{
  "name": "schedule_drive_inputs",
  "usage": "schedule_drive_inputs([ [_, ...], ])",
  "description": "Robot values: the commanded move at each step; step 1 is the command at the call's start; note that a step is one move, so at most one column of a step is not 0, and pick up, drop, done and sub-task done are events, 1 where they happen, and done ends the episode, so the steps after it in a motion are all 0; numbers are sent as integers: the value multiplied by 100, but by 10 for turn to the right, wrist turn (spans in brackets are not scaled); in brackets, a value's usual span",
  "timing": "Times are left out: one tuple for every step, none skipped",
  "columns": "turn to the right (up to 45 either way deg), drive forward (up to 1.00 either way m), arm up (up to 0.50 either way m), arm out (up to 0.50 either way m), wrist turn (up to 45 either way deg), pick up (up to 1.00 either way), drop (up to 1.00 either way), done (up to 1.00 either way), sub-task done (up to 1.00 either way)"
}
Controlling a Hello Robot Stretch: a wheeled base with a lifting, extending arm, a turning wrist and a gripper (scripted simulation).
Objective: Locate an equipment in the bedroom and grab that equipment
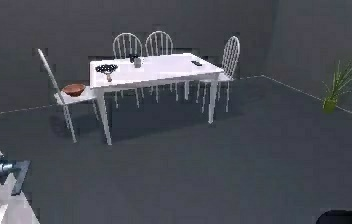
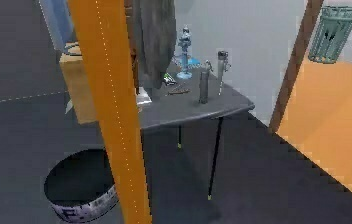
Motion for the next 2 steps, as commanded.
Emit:
schedule_drive_inputs([
  [0, 25, 0, 0, 0, 0, 0, 0, 0],
  [30, 0, 0, 0, 0, 0, 0, 0, 0],
])
